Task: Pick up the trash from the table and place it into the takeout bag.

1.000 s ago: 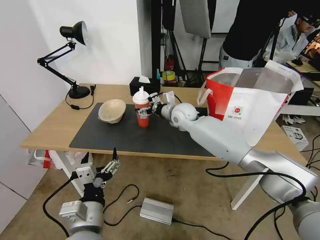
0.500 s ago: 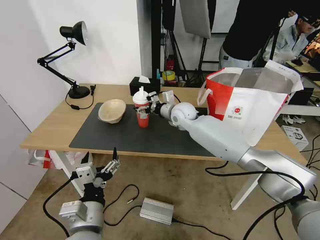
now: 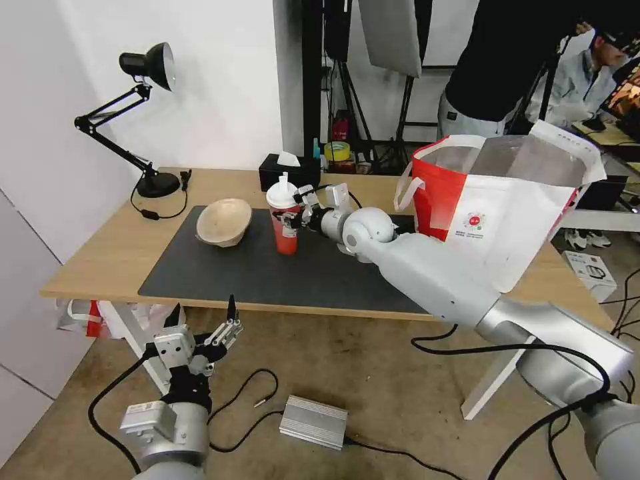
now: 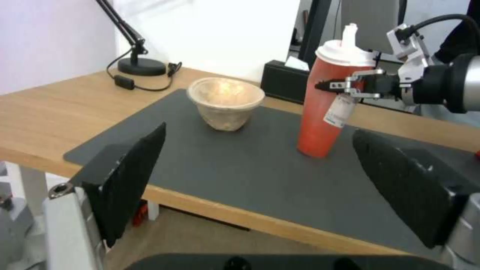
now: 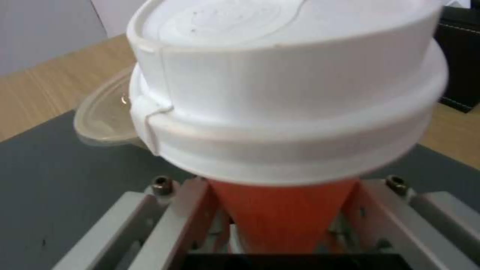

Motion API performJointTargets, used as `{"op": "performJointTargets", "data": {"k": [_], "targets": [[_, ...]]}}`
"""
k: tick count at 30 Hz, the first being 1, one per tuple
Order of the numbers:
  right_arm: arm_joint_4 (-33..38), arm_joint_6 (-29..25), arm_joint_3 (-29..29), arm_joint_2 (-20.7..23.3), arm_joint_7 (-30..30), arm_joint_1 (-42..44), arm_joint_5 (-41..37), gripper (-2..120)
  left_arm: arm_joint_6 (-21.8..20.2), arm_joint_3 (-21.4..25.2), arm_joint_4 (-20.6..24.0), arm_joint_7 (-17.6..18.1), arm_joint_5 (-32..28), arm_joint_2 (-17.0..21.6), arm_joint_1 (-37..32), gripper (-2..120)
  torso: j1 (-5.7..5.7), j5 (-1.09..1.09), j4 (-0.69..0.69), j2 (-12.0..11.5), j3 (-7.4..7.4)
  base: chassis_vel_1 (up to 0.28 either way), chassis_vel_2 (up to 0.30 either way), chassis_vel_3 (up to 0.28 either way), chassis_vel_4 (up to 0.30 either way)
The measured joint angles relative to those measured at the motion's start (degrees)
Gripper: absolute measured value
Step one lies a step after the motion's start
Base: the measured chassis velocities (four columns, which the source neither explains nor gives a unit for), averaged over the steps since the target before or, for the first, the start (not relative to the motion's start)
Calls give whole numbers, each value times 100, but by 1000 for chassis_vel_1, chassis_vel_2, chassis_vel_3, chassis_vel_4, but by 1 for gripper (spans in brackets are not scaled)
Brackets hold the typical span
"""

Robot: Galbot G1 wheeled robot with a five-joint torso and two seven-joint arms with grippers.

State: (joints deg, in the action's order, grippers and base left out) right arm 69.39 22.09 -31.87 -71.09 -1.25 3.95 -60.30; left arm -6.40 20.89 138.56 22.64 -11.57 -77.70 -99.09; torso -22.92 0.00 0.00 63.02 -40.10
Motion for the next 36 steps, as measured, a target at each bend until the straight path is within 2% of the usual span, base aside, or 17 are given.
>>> {"op": "performJointTargets", "data": {"k": [3, 7, 24, 36], "targets": [[118, 6, 18, 69, 3, -2, -4, 11, -6, -8, -6, -1, 2, 0, 19, 100, 0, 0, 0, -1, 0, 0, 0, 0, 0], [314, 30, 44, 171, 38, -147, -47, 4, -12, 1, -1, 0, 2, 9, 34, 100, 0, 0, 0, 0, 0, 0, 0, 0, 0], [887, 138, 124, 505, 244, -456, -275, 3, -29, 44, 59, 7, 3, 27, 7, 100, 0, 0, 0, 0, 0, 0, 0, 0, 0], [1505, 277, 376, 988, 516, -487, -650, 3, -72, 27, 100, 13, -32, 41, 24, 100, 0, 0, 0, 0, 0, 0, 0, 0, 0]]}}
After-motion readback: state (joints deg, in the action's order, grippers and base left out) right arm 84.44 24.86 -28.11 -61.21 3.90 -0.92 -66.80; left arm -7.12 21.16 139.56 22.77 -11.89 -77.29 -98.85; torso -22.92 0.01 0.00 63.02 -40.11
